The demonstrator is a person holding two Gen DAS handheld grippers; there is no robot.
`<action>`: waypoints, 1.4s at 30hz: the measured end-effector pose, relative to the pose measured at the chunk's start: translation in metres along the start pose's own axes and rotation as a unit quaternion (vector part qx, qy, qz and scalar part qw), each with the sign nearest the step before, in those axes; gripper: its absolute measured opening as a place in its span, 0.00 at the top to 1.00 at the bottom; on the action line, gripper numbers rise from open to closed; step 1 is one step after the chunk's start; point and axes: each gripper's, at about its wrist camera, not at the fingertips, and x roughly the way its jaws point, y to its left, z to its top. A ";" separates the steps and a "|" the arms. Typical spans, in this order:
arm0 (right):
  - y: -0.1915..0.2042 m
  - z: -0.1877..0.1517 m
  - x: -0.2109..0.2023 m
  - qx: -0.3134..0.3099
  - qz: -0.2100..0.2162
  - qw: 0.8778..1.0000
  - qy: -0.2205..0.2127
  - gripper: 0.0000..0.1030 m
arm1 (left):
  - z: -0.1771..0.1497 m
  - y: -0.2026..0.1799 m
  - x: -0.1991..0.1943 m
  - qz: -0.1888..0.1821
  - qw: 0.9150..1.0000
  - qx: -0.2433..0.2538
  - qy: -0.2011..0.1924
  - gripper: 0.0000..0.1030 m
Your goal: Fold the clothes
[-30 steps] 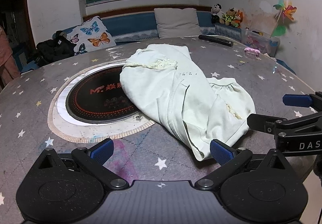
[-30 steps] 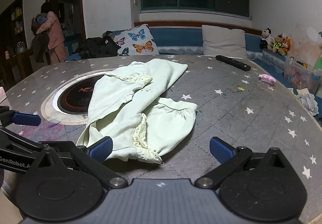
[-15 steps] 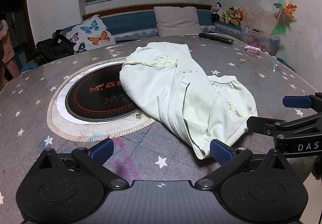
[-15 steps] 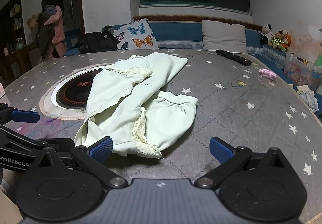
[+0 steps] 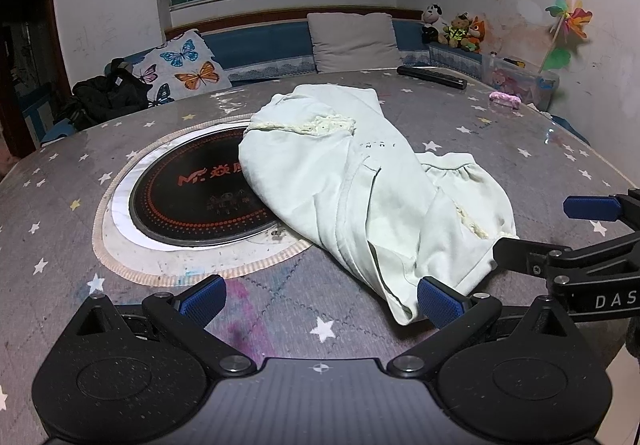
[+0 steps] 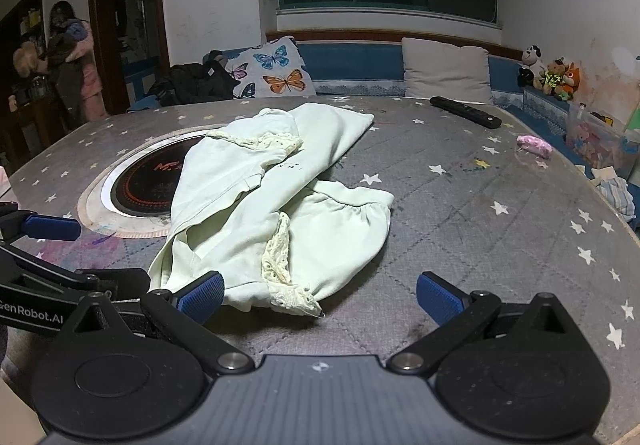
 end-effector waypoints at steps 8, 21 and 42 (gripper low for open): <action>-0.002 0.001 0.003 0.001 0.002 1.000 0.002 0.00 | 0.004 0.001 0.002 0.000 1.000 0.001 -0.002 0.00; -0.007 0.003 0.010 0.005 0.001 1.000 0.010 0.00 | 0.010 0.003 0.012 0.001 1.000 0.001 0.006 0.00; -0.013 0.009 0.023 0.007 0.010 1.000 0.021 0.00 | 0.026 0.006 0.030 0.000 1.000 0.012 0.012 0.01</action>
